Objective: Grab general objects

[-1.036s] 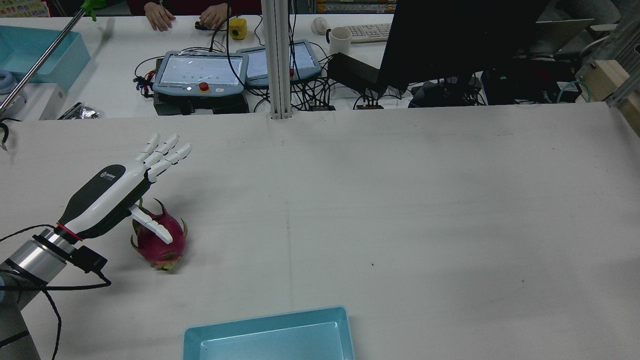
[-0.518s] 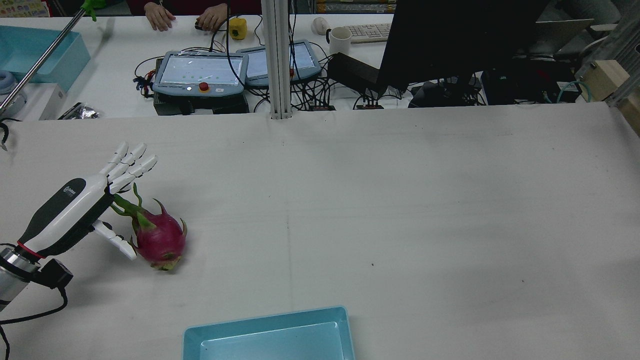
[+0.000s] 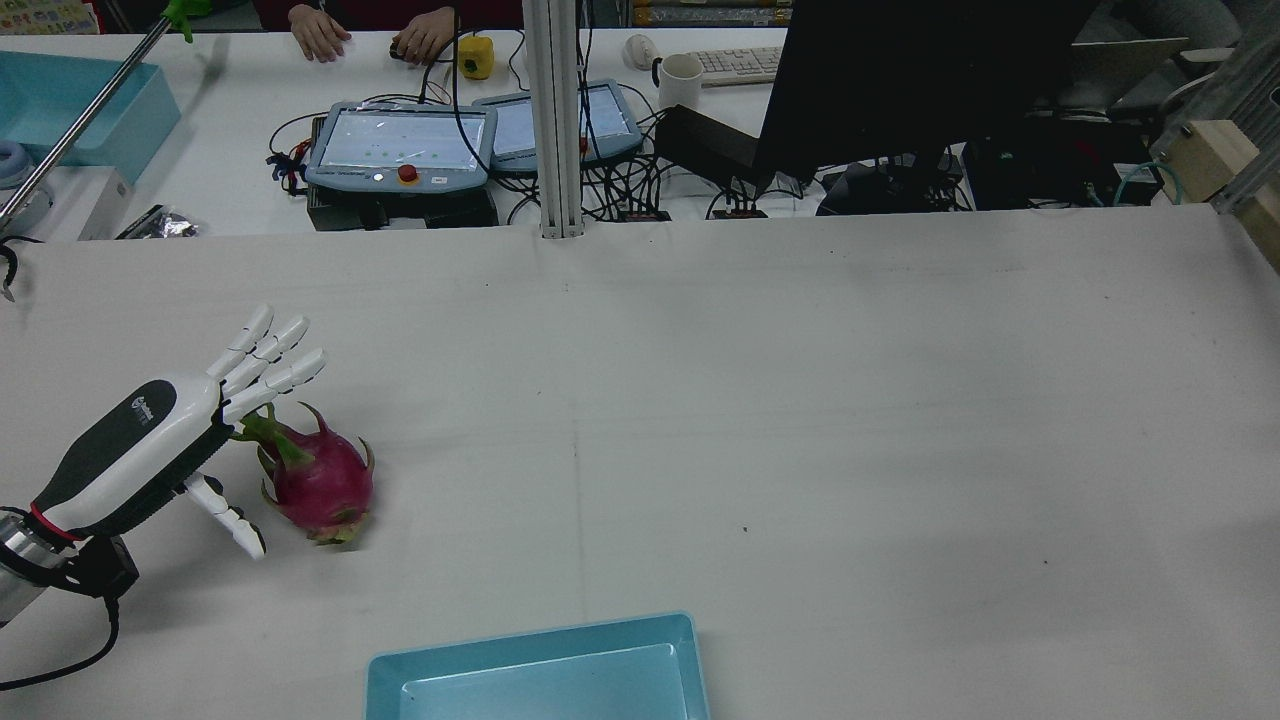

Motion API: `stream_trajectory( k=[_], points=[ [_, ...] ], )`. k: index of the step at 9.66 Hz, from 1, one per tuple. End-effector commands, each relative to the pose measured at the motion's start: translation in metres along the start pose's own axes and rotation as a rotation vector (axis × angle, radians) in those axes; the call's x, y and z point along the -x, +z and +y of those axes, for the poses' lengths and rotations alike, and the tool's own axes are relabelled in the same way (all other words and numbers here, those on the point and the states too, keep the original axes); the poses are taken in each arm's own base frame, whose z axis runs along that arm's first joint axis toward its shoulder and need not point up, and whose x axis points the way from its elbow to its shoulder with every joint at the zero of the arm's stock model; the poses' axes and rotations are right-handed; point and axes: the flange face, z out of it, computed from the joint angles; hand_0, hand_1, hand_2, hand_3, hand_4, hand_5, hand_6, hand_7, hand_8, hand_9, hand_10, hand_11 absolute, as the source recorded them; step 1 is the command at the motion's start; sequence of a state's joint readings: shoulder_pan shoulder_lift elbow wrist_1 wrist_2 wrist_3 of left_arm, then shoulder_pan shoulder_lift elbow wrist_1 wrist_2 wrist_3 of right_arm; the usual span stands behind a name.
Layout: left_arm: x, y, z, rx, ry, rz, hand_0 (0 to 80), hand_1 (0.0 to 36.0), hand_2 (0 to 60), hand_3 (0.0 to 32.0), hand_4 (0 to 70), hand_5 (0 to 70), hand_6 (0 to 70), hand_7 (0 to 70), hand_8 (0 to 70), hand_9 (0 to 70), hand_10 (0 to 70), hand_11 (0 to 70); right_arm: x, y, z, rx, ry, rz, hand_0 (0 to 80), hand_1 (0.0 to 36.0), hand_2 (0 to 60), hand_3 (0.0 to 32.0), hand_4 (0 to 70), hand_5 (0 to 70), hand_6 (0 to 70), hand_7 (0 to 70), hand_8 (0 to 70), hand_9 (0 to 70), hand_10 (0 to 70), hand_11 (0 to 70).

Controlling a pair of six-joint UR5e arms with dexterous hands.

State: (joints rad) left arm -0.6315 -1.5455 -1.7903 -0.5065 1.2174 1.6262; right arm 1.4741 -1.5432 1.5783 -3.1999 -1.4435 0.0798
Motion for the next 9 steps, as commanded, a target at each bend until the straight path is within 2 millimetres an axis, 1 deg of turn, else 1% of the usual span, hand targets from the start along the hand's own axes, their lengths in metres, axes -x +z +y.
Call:
stream_trajectory(
  k=[1,2,3,4,5,8,9],
  points=[
    [-0.003,0.048,0.02,0.008,0.012,0.009,41.0,4.3,0.0,32.0,0.0,0.0,0.0,0.0,1.9,0.0,0.0,0.0,0.0,0.0,0.001,0.002,0.0,0.0,0.0,0.0,0.0,0.0,0.0,0.0,0.0,0.0,0.0,0.0,0.0,0.0],
    [0.004,0.061,0.026,0.01,0.019,-0.008,41.1,4.4,0.0,32.0,0.0,0.0,0.0,0.0,2.1,0.0,0.0,0.0,0.0,0.0,0.002,0.003,0.0,0.0,0.0,0.0,0.0,0.0,0.0,0.0,0.0,0.0,0.0,0.0,0.0,0.0],
    [0.007,0.076,0.032,0.014,0.062,-0.047,41.9,5.3,0.0,32.0,0.0,0.0,0.0,0.0,1.4,0.0,0.0,0.0,0.0,0.0,0.001,0.002,0.0,0.0,0.0,0.0,0.0,0.0,0.0,0.0,0.0,0.0,0.0,0.0,0.0,0.0],
    [0.003,0.095,0.038,0.017,0.1,-0.088,41.9,6.4,0.0,32.0,0.0,0.0,0.0,0.0,1.6,0.0,0.0,0.0,0.0,0.0,0.002,0.005,-0.001,0.0,0.0,0.0,0.0,0.0,0.0,0.0,0.0,0.0,0.0,0.0,0.0,0.0],
    [0.002,0.102,0.04,0.017,0.108,-0.114,41.8,6.4,0.0,32.0,0.0,0.0,0.0,0.0,1.8,0.0,0.0,0.0,0.0,-0.001,0.001,0.002,-0.001,0.0,0.0,0.0,0.0,0.0,0.0,0.0,0.0,0.0,0.0,0.0,0.0,0.0],
    [0.008,0.095,0.039,0.022,0.117,-0.129,41.3,6.0,0.0,32.0,0.0,0.0,0.0,0.0,2.1,0.0,0.0,0.0,0.0,0.0,0.003,0.005,-0.001,0.0,0.0,0.0,0.0,0.0,0.0,0.0,0.0,0.0,0.0,0.0,0.0,0.0],
    [0.014,0.09,0.037,0.023,0.121,-0.137,41.3,5.9,0.0,32.0,0.0,0.0,0.0,0.0,2.2,0.0,0.0,0.0,0.0,0.0,0.003,0.005,-0.001,0.0,0.0,0.0,0.0,0.0,0.0,0.0,0.0,0.0,0.0,0.0,0.0,0.0]
  ],
)
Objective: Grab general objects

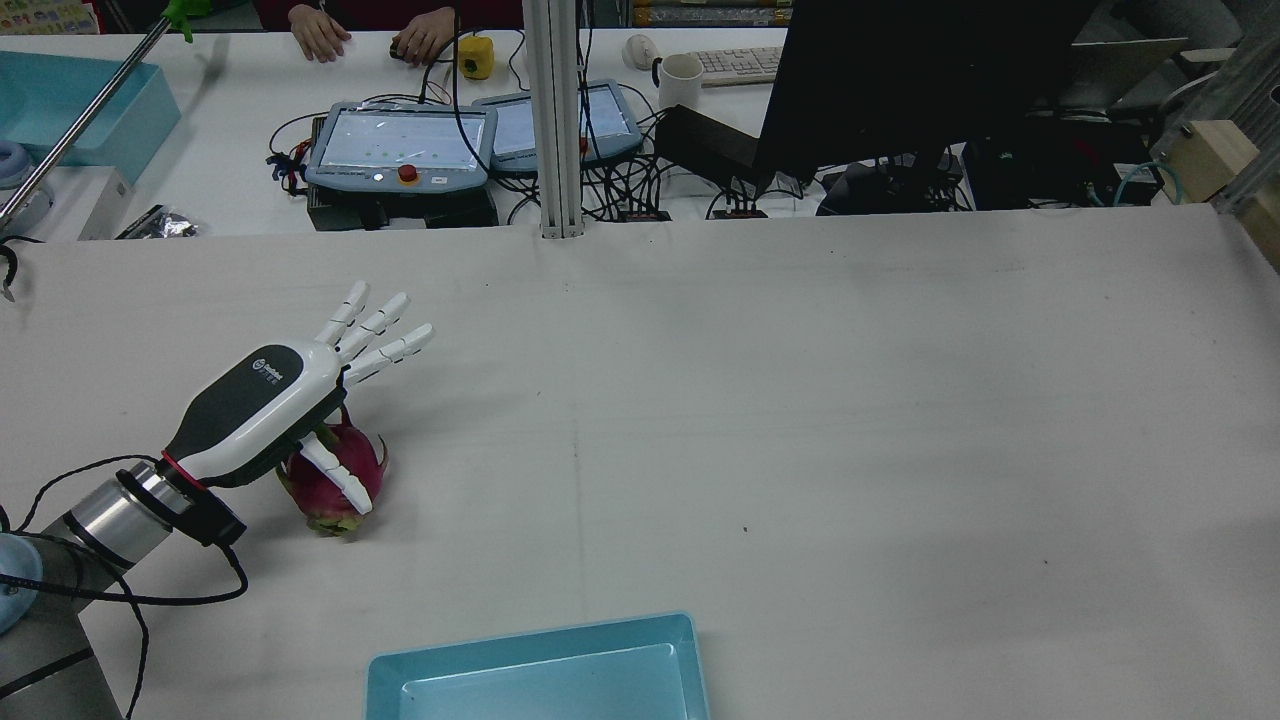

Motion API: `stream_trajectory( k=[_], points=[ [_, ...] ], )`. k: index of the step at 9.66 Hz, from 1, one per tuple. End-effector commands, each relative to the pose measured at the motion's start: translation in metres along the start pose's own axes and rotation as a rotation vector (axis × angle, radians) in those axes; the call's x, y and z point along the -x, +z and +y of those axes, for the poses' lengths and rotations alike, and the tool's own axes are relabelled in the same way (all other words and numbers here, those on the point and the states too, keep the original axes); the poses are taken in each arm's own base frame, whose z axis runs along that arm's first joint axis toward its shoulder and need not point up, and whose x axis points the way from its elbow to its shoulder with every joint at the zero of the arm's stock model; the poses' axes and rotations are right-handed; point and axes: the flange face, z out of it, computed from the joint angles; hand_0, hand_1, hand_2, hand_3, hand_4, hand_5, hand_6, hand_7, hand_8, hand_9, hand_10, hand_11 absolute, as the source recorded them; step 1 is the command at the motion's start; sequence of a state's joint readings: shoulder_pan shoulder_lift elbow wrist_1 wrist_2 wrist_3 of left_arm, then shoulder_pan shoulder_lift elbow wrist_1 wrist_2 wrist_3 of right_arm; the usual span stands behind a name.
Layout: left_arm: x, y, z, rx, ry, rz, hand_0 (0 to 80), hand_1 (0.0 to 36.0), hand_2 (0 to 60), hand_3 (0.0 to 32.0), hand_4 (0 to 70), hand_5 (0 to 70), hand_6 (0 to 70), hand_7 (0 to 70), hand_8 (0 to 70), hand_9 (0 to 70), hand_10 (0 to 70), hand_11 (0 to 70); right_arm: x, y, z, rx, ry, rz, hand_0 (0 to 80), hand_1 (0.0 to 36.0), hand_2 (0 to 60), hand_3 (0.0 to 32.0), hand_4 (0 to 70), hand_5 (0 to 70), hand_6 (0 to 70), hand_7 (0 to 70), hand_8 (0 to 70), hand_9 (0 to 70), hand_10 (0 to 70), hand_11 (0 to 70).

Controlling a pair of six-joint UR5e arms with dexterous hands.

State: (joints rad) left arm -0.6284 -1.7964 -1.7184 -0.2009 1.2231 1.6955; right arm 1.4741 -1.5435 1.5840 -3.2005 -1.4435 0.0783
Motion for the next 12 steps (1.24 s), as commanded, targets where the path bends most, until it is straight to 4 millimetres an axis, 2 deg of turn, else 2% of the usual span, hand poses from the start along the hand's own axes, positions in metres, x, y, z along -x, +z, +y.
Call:
stream_trajectory(
  k=[1,3,9,10,12],
  points=[
    [0.021,-0.008,0.0,0.006,0.016,-0.033,41.3,5.9,0.0,32.0,0.0,0.0,0.0,0.0,2.1,0.0,0.0,0.0,0.0,0.0,0.0,0.0,0.0,0.0,0.0,0.0,0.0,0.0,0.0,0.0,0.0,0.0,0.0,0.0,0.0,0.0],
    [0.026,-0.011,0.0,0.006,0.016,-0.03,41.4,6.1,0.0,32.0,0.0,0.0,0.0,0.0,2.1,0.0,0.0,0.0,0.0,0.0,0.0,0.0,0.0,0.0,0.0,0.0,0.0,0.0,0.0,0.0,0.0,0.0,0.0,0.0,0.0,0.0],
    [0.038,-0.044,-0.018,-0.003,0.038,-0.033,41.5,6.3,0.0,32.0,0.0,0.0,0.0,0.0,1.9,0.0,0.0,0.0,0.0,0.0,0.0,-0.002,0.0,0.0,0.0,0.0,0.0,0.0,0.0,0.0,0.0,0.0,0.0,0.0,0.0,0.0],
    [0.033,-0.051,-0.023,-0.006,0.04,-0.035,42.3,6.9,0.0,32.0,0.0,0.0,0.0,0.0,1.6,0.0,0.0,0.0,0.0,0.0,0.0,-0.002,0.0,0.0,0.0,0.0,0.0,0.0,0.0,0.0,0.0,0.0,0.0,0.0,0.0,0.0],
    [0.024,-0.08,-0.034,-0.004,0.041,-0.041,43.4,9.4,0.0,32.0,0.0,0.0,0.0,0.0,1.1,0.0,0.0,0.0,0.0,0.0,0.0,0.0,0.0,0.0,0.0,0.0,0.0,0.0,0.0,0.0,0.0,0.0,0.0,0.0,0.0,0.0]
  ],
)
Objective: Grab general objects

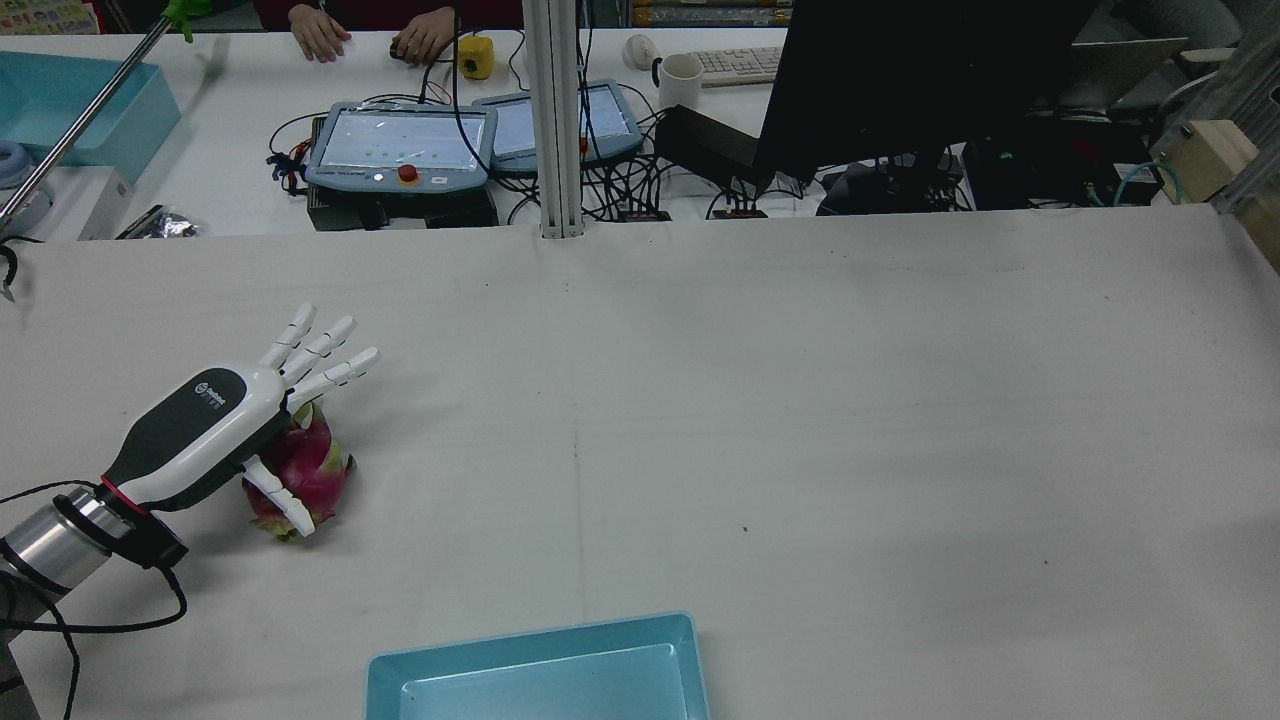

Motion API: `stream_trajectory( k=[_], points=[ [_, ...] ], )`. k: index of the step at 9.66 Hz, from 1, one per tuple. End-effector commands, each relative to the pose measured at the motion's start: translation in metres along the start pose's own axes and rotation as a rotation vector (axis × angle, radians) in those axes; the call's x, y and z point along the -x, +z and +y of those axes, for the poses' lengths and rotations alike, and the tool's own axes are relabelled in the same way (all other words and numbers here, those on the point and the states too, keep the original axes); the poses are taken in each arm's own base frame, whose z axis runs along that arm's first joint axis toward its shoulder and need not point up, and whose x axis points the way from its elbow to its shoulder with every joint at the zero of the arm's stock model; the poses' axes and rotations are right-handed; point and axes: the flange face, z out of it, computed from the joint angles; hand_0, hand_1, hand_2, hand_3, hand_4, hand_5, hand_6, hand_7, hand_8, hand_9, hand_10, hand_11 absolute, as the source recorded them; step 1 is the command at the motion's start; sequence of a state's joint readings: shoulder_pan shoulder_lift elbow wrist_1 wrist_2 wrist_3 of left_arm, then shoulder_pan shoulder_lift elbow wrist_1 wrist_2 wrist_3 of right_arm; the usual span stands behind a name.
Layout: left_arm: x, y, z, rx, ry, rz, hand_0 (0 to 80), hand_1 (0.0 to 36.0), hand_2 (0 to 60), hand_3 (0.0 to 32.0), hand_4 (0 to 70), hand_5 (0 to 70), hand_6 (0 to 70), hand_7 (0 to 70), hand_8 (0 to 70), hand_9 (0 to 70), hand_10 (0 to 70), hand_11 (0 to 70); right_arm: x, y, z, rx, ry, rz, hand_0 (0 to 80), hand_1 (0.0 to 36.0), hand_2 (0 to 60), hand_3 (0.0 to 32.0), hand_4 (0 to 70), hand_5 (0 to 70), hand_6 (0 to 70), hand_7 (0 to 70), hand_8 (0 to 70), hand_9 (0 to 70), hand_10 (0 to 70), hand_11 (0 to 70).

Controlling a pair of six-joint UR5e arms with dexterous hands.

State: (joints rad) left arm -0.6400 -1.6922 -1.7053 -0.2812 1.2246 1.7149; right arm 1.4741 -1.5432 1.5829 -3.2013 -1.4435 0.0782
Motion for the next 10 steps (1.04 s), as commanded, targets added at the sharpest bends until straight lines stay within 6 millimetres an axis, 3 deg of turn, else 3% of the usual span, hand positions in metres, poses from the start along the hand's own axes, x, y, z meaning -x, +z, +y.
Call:
stream_trajectory(
  k=[1,3,7,10],
  points=[
    [-0.007,-0.03,-0.014,-0.003,0.006,-0.01,42.0,10.3,1.2,32.0,0.0,0.0,0.0,0.0,0.9,0.0,0.0,0.0,0.0,0.0,0.0,0.002,0.0,0.0,0.0,0.0,0.0,0.0,0.0,0.0,0.0,0.0,0.0,0.0,0.0,0.0],
    [-0.005,-0.045,-0.019,0.001,0.011,-0.026,43.8,9.8,0.0,32.0,0.0,0.0,0.0,0.0,0.6,0.0,0.0,0.0,0.0,0.0,0.001,0.003,0.0,0.0,0.0,0.0,0.0,0.0,0.0,0.0,0.0,0.0,0.0,0.0,0.0,0.0],
    [-0.004,-0.046,-0.018,0.001,0.016,-0.038,45.7,11.4,0.0,32.0,0.0,0.0,0.0,0.0,0.3,0.0,0.0,0.0,0.0,0.0,0.0,0.002,0.0,0.0,0.0,0.0,0.0,0.0,0.0,0.0,0.0,0.0,0.0,0.0,0.0,0.0],
    [-0.012,-0.085,-0.036,0.001,0.027,-0.069,45.9,12.5,0.0,32.0,0.0,0.0,0.0,0.0,0.1,0.0,0.0,0.0,0.0,0.0,0.001,0.002,0.0,0.0,0.0,0.0,0.0,0.0,0.0,0.0,0.0,0.0,0.0,0.0,0.0,0.0]
  ],
)
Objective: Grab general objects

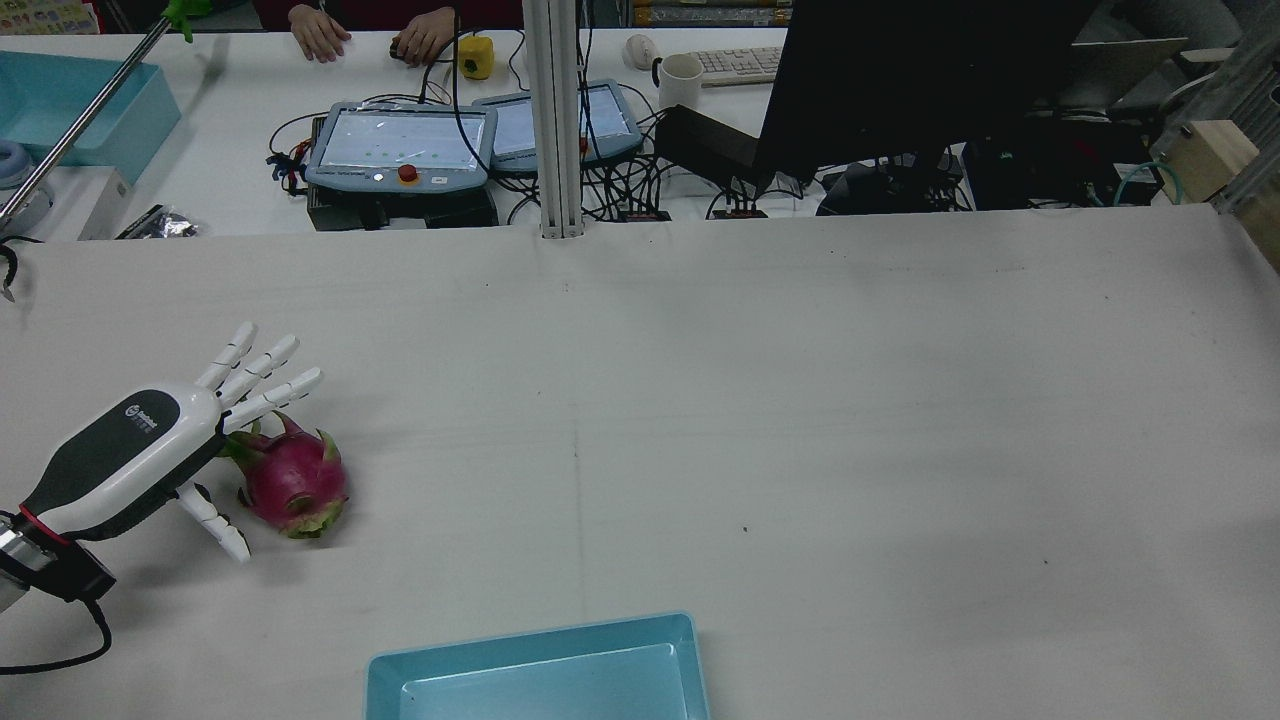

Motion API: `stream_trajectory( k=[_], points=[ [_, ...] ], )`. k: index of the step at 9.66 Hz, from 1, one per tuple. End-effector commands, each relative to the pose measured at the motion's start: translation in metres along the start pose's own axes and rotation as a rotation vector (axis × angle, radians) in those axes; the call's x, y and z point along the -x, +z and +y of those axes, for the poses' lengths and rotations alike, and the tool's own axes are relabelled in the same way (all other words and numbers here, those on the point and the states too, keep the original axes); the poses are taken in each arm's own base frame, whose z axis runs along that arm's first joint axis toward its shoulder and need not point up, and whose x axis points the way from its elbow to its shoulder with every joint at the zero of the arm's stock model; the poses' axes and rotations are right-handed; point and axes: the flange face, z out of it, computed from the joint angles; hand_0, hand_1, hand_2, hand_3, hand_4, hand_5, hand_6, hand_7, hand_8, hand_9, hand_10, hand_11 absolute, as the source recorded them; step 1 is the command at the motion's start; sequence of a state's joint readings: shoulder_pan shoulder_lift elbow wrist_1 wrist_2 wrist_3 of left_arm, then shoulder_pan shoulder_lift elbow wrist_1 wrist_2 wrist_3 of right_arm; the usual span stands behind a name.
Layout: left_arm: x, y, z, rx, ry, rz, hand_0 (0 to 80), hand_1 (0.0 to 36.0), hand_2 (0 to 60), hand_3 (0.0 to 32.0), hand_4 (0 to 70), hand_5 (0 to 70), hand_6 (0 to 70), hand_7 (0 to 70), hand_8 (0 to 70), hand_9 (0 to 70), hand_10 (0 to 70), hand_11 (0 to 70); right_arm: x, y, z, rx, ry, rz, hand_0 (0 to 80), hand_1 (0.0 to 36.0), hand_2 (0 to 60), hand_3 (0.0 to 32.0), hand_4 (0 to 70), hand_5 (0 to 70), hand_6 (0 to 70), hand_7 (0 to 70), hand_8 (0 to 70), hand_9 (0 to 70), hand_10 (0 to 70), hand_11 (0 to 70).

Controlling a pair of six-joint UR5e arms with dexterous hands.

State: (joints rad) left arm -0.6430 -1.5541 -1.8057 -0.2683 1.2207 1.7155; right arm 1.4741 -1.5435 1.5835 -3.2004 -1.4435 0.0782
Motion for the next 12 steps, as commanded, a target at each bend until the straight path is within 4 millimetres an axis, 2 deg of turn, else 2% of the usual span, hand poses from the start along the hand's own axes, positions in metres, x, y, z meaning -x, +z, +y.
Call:
stream_trajectory(
  k=[1,5,8,9,10,11,12],
  points=[
    [-0.003,-0.034,-0.014,0.002,0.011,-0.03,46.0,12.6,0.0,32.0,0.0,0.0,0.0,0.0,0.2,0.0,0.0,0.0,0.0,0.0,0.0,-0.001,0.0,0.0,0.0,0.0,0.0,0.0,0.0,0.0,0.0,0.0,0.0,0.0,0.0,0.0],
    [-0.008,-0.069,-0.028,0.001,0.02,-0.062,46.1,12.5,0.0,32.0,0.0,0.0,0.0,0.0,0.3,0.0,0.0,0.0,0.0,0.0,0.001,0.0,0.0,0.0,0.0,0.0,0.0,0.0,0.0,0.0,0.0,0.0,0.0,0.0,0.0,0.0],
    [-0.009,-0.076,-0.049,-0.03,0.024,-0.047,44.5,10.7,0.0,32.0,0.0,0.0,0.0,0.0,1.0,0.0,0.0,0.0,0.0,-0.001,0.0,-0.001,0.0,0.0,0.0,0.0,0.0,0.0,0.0,0.0,0.0,0.0,0.0,0.0,0.0,0.0],
    [-0.019,-0.068,-0.047,-0.031,0.008,-0.015,43.0,9.6,0.0,32.0,0.0,0.0,0.0,0.0,1.8,0.0,0.0,0.0,0.0,-0.001,0.0,-0.001,0.0,0.0,0.0,0.0,0.0,0.0,0.0,0.0,0.0,0.0,0.0,0.0,0.0,0.0],
    [-0.022,-0.061,-0.042,-0.017,-0.001,0.0,42.3,8.9,0.0,32.0,0.0,0.0,0.0,0.0,2.4,0.0,0.0,0.0,0.0,-0.001,-0.001,-0.003,0.0,0.0,0.0,0.0,0.0,0.0,0.0,0.0,0.0,0.0,0.0,0.0,0.0,0.0],
    [-0.031,-0.032,-0.028,0.032,-0.015,0.055,40.0,7.2,0.0,32.0,0.0,0.0,0.0,0.0,3.1,0.0,0.0,0.0,0.0,0.0,0.0,-0.001,0.0,0.0,0.0,0.0,0.0,0.0,0.0,0.0,0.0,0.0,0.0,0.0,0.0,0.0],
    [-0.036,-0.013,-0.021,0.051,-0.016,0.064,40.6,7.6,0.0,32.0,0.0,0.0,0.0,0.0,2.9,0.0,0.0,0.0,0.0,0.0,0.0,0.0,0.0,0.0,0.0,0.0,0.0,0.0,0.0,0.0,0.0,0.0,0.0,0.0,0.0,0.0]
  ],
)
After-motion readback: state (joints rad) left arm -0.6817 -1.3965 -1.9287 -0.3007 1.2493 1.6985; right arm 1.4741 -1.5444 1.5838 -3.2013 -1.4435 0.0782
